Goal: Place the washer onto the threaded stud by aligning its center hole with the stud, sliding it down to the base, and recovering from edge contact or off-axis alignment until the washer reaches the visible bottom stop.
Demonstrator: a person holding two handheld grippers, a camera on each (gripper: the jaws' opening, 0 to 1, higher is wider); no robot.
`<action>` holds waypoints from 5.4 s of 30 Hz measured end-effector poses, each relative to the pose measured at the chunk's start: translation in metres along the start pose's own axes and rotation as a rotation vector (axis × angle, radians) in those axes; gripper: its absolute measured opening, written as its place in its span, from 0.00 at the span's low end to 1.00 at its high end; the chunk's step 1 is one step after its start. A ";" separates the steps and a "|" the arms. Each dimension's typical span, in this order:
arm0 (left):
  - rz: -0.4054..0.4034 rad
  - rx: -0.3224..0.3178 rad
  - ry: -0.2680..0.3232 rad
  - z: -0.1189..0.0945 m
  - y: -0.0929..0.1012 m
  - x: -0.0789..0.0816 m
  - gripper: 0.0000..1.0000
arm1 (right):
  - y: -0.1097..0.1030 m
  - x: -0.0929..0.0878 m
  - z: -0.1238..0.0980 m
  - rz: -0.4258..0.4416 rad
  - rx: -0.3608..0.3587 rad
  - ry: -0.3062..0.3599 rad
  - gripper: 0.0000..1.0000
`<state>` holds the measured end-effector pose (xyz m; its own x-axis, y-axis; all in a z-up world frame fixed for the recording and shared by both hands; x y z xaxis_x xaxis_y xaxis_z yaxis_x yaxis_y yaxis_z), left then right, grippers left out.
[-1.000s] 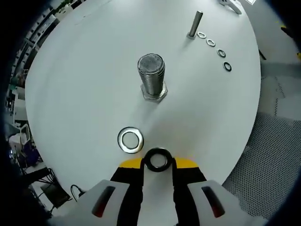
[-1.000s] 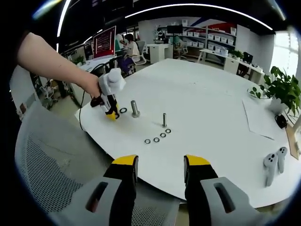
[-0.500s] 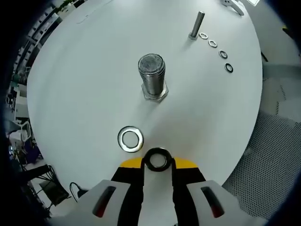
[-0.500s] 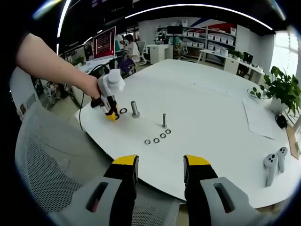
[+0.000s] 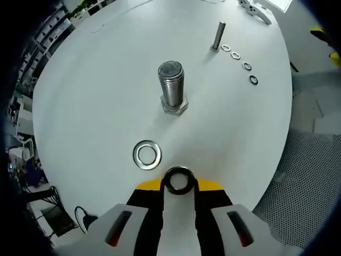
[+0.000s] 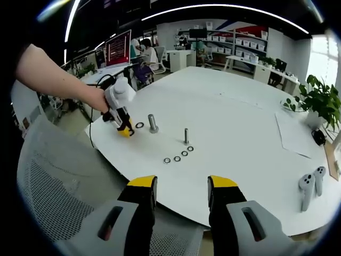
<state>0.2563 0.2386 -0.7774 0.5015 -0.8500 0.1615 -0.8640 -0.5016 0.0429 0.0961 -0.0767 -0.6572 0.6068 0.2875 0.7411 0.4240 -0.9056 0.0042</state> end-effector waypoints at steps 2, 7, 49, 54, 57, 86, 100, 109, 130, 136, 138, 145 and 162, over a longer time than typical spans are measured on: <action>0.003 -0.001 0.000 0.000 -0.001 0.000 0.19 | 0.000 0.000 0.000 -0.001 0.000 -0.002 0.40; 0.010 -0.008 -0.008 -0.001 -0.002 -0.002 0.19 | 0.000 0.000 0.000 -0.002 0.000 -0.005 0.40; 0.074 -0.039 0.138 -0.063 -0.009 0.072 0.19 | -0.001 0.000 0.000 0.001 0.008 0.006 0.40; 0.092 -0.032 0.149 -0.062 -0.009 0.080 0.19 | -0.001 0.000 0.000 0.002 0.008 0.007 0.40; 0.105 -0.034 0.144 -0.060 -0.006 0.086 0.19 | -0.002 0.000 0.000 0.000 0.011 0.005 0.40; 0.180 -0.007 0.046 -0.025 -0.003 0.097 0.19 | -0.001 0.001 0.001 0.010 0.012 0.008 0.40; 0.171 0.010 0.032 -0.006 -0.004 0.096 0.19 | -0.001 0.001 0.001 0.012 0.014 0.012 0.40; 0.134 0.013 0.043 0.001 -0.005 0.093 0.20 | -0.001 0.000 0.001 0.015 0.013 0.008 0.40; 0.040 0.026 0.139 -0.012 -0.016 0.076 0.27 | -0.004 -0.003 0.004 0.002 0.042 -0.033 0.40; 0.012 0.033 0.153 -0.021 -0.021 0.064 0.27 | -0.006 -0.005 0.005 -0.013 0.050 -0.055 0.40; -0.004 0.036 0.157 -0.023 -0.023 0.059 0.27 | -0.006 -0.004 0.005 -0.015 0.048 -0.052 0.40; -0.042 0.042 0.149 -0.024 -0.027 0.033 0.27 | -0.006 -0.004 0.005 -0.017 0.049 -0.055 0.40; -0.088 0.044 0.084 -0.016 -0.034 0.005 0.27 | -0.005 -0.004 0.004 -0.008 0.044 -0.044 0.40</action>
<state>0.2877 0.2539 -0.7626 0.5684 -0.7865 0.2415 -0.8130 -0.5820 0.0177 0.0942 -0.0716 -0.6628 0.6317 0.3090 0.7110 0.4574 -0.8890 -0.0201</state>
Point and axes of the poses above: the point that each gripper's makers call its tool centre point, and the gripper's own axes: z roughly forward along the fingers, y roughly to its right, x roughly out of its top, the point moved 9 cm from there along -z, roughly backward along the fingers, and after that the axes turned 3 degrees about -x, right-handed, at the moved point
